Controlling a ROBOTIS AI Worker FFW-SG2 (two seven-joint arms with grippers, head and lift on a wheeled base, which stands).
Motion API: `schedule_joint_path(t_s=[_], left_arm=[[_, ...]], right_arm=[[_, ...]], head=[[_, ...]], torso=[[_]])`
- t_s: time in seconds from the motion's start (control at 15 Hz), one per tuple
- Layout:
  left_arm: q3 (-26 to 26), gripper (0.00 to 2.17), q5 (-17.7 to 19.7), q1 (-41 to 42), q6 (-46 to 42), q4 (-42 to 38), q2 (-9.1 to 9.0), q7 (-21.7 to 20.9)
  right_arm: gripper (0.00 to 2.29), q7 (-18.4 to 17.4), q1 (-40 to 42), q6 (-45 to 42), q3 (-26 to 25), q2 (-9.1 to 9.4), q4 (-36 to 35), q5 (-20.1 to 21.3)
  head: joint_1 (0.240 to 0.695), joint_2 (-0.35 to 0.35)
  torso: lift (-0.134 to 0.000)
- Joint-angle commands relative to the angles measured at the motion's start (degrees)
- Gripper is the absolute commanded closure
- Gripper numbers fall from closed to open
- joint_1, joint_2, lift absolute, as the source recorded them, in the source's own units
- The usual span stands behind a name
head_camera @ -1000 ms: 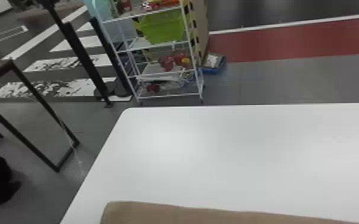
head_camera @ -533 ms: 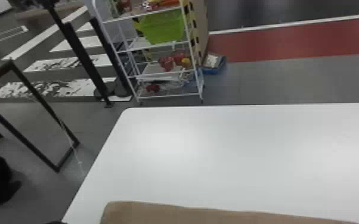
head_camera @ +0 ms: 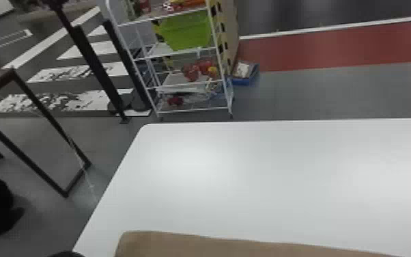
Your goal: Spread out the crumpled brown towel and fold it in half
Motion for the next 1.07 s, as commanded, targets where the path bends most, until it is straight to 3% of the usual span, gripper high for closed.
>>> schedule_joint_path(t_s=[0.0,0.13,0.27,0.53,0.73,0.8,0.87,1.0], left_arm=[[-0.01,0.02,-0.30,-0.34,-0.10,0.13,0.00,0.00],[-0.01,0.02,-0.66,-0.87,-0.10,0.31,0.00,0.00],[-0.10,0.02,-0.83,-1.13,-0.10,0.31,0.09,0.00],[-0.45,0.02,-1.80,-2.27,-0.10,0.31,0.00,-0.09],[-0.45,0.02,-2.24,-2.71,-0.10,0.31,0.09,-0.18],[-0.45,0.02,-2.24,-2.71,-0.10,0.31,0.09,-0.18],[-0.45,0.02,-2.24,-2.71,-0.10,0.31,0.09,-0.18],[-0.45,0.02,-2.24,-3.06,-0.10,0.22,0.00,-0.18]], right_arm=[[1.16,-0.01,-2.23,0.52,-0.15,-0.67,2.02,1.23],[0.32,-0.01,-3.11,0.69,-0.77,-0.76,3.07,1.14],[0.10,0.08,-3.55,1.04,-2.53,-0.76,3.51,-0.79],[0.07,0.43,-4.34,3.15,-5.43,-1.37,6.24,-2.90],[0.10,2.37,-4.96,8.07,-7.19,-2.60,7.91,-4.92],[0.12,4.39,-5.39,13.17,-7.45,-3.30,8.96,-8.53],[0.16,9.75,-6.19,24.60,-6.92,-3.30,8.43,-16.17],[0.21,18.71,-6.71,55.71,-5.87,-2.78,2.55,-32.43]], head=[[0.695,0.350],[0.695,0.350],[0.695,0.350],[0.695,0.348],[0.695,0.272],[0.695,0.241],[0.695,0.207],[0.695,0.062]], torso=[[-0.122],[-0.122],[-0.122],[-0.122],[-0.122],[-0.122],[-0.122],[-0.122]])
